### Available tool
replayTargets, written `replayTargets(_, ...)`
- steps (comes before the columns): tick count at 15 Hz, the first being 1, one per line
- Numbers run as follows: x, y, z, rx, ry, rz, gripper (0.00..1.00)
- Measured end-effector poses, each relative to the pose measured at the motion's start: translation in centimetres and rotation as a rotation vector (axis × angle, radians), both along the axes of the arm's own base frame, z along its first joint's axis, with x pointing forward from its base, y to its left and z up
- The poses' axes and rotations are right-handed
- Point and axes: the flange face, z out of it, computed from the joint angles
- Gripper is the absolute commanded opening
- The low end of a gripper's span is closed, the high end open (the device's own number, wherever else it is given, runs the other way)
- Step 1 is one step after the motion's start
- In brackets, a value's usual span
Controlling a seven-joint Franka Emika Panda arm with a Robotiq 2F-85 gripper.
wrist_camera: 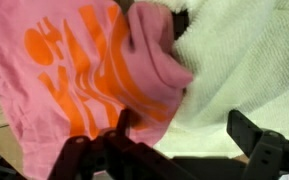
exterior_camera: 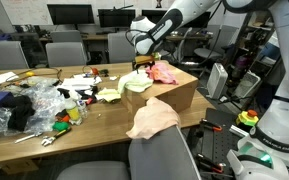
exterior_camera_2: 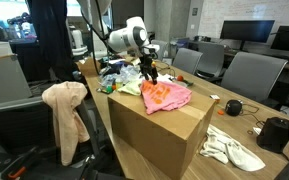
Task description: Pick up the clothes on the box and put them on the box.
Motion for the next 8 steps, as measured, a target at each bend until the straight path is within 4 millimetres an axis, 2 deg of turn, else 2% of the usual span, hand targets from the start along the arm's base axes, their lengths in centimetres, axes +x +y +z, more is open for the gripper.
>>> replayTargets(8, 0.0, -1.5, -1.3, -0.003, 0.059, -0.048, 1.00)
